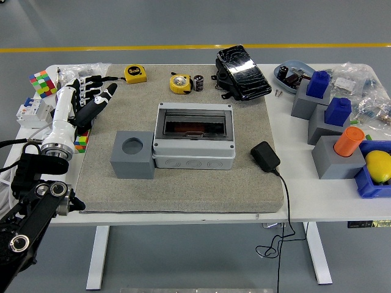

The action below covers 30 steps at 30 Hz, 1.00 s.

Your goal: Fetch the battery,place it into the box,close the lid of the box

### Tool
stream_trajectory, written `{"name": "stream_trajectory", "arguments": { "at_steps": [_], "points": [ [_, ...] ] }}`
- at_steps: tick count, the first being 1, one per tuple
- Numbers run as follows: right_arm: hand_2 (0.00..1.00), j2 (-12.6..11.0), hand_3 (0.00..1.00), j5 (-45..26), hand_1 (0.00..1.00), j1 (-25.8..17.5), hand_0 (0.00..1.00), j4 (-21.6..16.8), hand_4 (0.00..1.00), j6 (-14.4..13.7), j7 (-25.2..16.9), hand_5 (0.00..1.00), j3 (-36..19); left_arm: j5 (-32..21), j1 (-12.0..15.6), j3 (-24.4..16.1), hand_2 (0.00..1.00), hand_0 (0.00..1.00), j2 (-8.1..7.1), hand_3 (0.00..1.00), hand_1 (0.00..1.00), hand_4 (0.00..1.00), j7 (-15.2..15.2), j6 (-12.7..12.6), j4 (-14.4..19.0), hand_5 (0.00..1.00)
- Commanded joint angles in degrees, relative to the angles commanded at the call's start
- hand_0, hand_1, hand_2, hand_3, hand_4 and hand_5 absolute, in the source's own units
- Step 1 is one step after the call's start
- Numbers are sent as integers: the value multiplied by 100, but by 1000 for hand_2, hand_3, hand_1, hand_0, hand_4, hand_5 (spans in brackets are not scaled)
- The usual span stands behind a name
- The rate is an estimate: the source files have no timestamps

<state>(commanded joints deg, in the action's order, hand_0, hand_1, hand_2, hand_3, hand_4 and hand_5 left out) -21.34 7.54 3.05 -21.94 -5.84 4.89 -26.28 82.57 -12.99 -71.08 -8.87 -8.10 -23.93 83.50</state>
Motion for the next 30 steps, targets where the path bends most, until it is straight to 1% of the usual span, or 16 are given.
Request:
{"name": "stream_trajectory", "arguments": {
  "at_steps": [15,20,30],
  "points": [
    [664,13,574,0,646,36,633,-6,981,-3,-3,560,-1,9,2,-35,734,665,3,725,735,910,-12,7,64,541],
    [664,15,575,-8,646,49,633,-2,981,-3,-1,560,12,47,15,-38,733,659,18,723,733,910,-55,-64,78,541],
    [664,17,575,-8,646,73,633,-5,981,-3,-3,560,20,59,17,-43,733,660,32,723,733,910,-85,-61,106,540]
  ]
}}
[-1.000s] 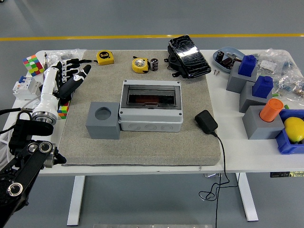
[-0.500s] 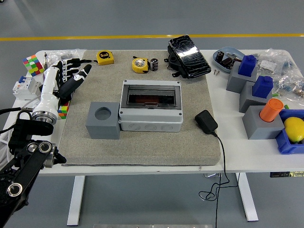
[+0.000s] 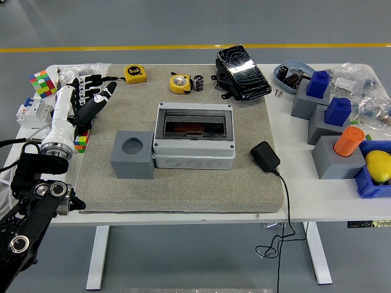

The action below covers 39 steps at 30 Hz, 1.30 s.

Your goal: Fetch the battery,place it into the box,close the lid of the box

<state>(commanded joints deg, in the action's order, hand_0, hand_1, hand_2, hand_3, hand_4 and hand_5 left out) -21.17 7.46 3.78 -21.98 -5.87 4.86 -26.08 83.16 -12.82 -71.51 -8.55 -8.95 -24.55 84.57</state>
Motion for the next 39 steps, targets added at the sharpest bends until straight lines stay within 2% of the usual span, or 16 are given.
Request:
{"name": "stream_trajectory", "arguments": {
  "at_steps": [39],
  "points": [
    [663,-19,574,-50,646,47,633,18,981,1,4,561,102,-43,-21,70,732,654,-68,718,731,905,-94,75,117,521]
  ]
}}
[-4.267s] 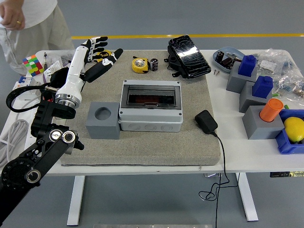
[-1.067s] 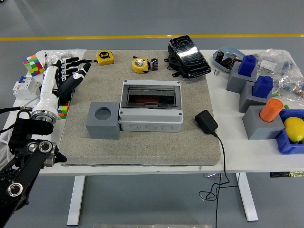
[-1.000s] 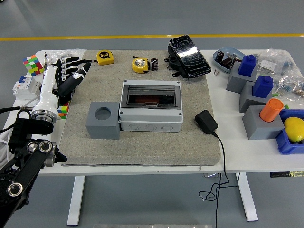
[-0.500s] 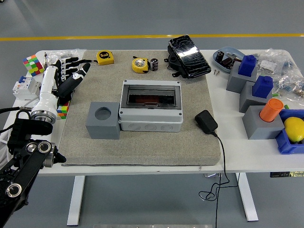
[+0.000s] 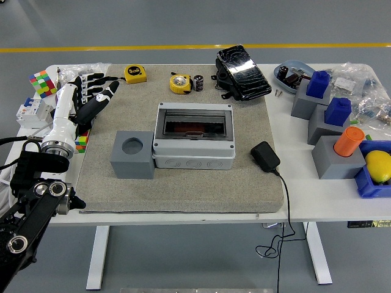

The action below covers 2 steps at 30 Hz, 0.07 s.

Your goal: Fetch the battery,place it into the box,close the lid of the box

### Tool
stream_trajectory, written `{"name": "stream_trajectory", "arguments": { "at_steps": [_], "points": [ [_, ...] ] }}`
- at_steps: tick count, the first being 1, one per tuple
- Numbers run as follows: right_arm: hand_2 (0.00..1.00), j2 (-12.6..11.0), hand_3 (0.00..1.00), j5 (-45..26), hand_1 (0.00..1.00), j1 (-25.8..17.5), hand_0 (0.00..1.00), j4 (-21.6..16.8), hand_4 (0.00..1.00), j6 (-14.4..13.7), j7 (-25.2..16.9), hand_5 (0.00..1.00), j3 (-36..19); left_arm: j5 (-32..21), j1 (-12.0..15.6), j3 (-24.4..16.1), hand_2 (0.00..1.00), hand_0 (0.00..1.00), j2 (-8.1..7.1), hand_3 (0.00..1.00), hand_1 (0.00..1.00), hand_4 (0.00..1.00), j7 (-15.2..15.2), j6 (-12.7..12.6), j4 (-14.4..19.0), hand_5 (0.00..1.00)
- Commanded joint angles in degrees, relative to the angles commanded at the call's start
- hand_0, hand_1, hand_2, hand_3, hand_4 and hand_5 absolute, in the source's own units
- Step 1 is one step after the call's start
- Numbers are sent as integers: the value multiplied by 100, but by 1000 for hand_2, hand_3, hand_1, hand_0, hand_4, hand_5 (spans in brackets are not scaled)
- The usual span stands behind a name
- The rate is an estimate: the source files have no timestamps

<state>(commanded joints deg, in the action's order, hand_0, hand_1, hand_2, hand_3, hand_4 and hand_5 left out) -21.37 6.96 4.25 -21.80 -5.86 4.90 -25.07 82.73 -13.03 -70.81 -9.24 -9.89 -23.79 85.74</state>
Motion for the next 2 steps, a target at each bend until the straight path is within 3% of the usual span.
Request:
{"name": "stream_trajectory", "arguments": {
  "at_steps": [2],
  "points": [
    [663,0,574,-5,646,0,633,2,981,2,0,561,9,11,1,12,732,654,-12,718,731,905,-8,5,6,521]
  ]
}}
